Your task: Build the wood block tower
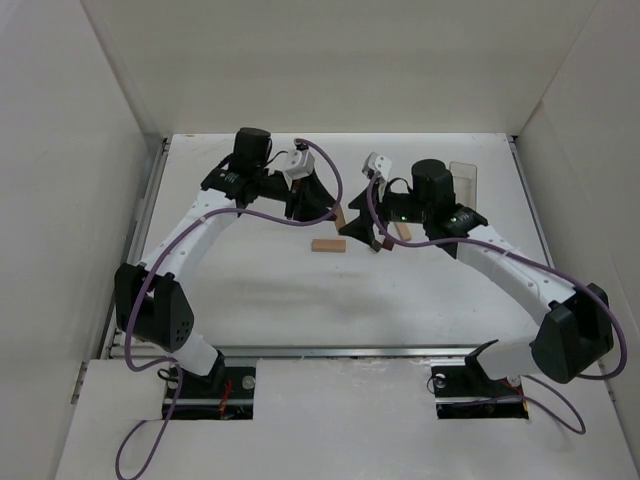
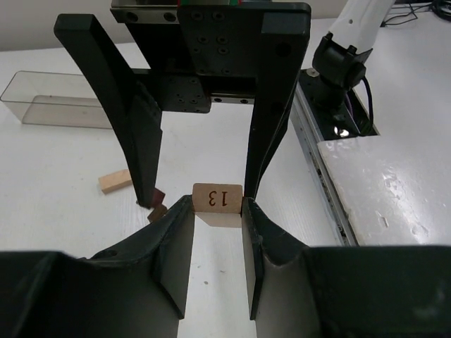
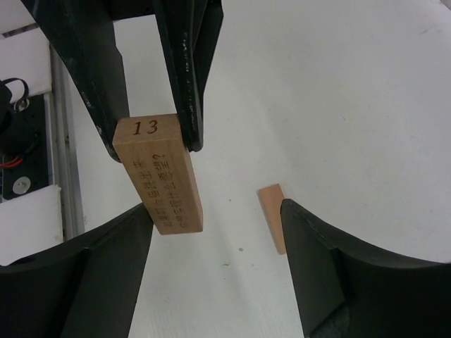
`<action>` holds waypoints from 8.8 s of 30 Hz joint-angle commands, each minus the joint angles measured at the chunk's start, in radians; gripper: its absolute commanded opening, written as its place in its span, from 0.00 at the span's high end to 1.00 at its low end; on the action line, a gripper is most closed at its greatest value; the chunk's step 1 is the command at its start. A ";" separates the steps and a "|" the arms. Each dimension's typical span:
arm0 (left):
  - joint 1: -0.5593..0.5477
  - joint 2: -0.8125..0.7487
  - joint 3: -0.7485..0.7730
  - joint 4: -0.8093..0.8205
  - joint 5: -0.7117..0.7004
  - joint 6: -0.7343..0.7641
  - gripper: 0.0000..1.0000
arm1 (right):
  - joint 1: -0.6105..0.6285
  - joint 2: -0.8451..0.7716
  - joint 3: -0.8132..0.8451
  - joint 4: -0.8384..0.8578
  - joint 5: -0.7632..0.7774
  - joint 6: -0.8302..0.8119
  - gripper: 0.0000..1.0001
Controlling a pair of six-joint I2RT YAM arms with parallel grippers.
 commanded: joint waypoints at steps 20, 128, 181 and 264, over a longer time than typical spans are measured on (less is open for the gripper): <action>-0.006 -0.046 -0.011 0.212 0.085 -0.157 0.84 | 0.001 0.006 0.053 0.143 -0.087 0.058 1.00; -0.033 -0.143 -0.250 0.340 -0.680 -0.183 0.53 | 0.149 0.227 0.383 -0.111 0.548 0.477 1.00; 0.017 -0.770 -0.798 0.403 -1.684 -0.731 0.00 | 0.393 0.742 0.766 -0.552 1.263 0.899 1.00; 0.017 -0.789 -0.835 0.403 -1.628 -0.749 0.00 | 0.432 0.859 0.801 -0.597 1.395 0.922 1.00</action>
